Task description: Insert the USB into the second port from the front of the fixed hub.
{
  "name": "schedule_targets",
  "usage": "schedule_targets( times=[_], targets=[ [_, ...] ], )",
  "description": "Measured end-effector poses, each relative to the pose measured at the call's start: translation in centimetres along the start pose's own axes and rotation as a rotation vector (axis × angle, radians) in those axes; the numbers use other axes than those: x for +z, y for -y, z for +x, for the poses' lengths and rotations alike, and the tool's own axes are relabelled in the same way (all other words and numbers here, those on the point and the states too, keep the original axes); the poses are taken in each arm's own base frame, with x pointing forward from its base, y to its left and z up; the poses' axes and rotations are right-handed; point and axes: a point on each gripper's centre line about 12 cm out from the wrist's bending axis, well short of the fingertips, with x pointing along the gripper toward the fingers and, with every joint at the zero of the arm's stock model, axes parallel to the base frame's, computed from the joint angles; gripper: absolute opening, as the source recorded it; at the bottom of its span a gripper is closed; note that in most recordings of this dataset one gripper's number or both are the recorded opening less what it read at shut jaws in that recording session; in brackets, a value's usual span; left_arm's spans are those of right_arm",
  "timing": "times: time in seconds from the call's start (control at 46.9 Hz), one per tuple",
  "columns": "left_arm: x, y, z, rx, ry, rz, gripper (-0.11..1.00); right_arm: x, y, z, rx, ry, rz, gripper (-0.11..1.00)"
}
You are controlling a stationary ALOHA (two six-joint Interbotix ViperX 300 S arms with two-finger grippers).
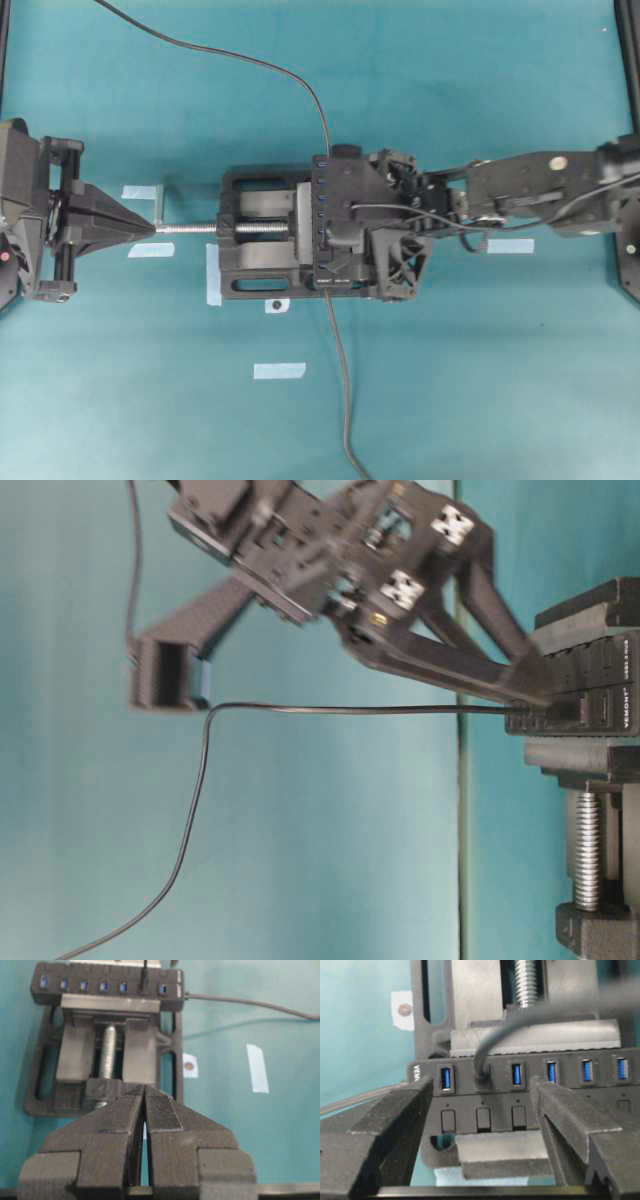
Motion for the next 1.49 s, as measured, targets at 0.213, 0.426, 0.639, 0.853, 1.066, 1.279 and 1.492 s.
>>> schedule_targets(
  times=[0.213, 0.426, 0.639, 0.853, 1.066, 1.279, 1.492],
  targets=[
    [0.0, 0.0, 0.0, 0.000, 0.000, 0.000, 0.02, -0.4, 0.0, -1.3, 0.002, 0.023, 0.001, 0.83],
    [0.0, 0.0, 0.0, 0.000, 0.002, 0.000, 0.02, -1.0, 0.1, -2.4, 0.005, 0.070, 0.001, 0.83],
    [0.0, 0.0, 0.0, 0.000, 0.002, 0.000, 0.02, -1.5, 0.1, -3.6, 0.011, 0.151, 0.004, 0.83],
    [0.0, 0.0, 0.0, 0.000, 0.002, 0.000, 0.02, -2.1, 0.1, -4.1, 0.015, 0.187, 0.012, 0.83],
    [0.0, 0.0, 0.0, 0.000, 0.002, 0.000, 0.02, -2.2, 0.1, -4.2, 0.016, 0.191, 0.017, 0.83],
    [0.0, 0.0, 0.0, 0.000, 0.002, 0.000, 0.02, -2.2, 0.1, -4.2, 0.016, 0.191, 0.015, 0.83],
    [0.0, 0.0, 0.0, 0.000, 0.002, 0.000, 0.02, -2.2, 0.1, -4.1, 0.017, 0.190, 0.015, 0.83]
  ],
)
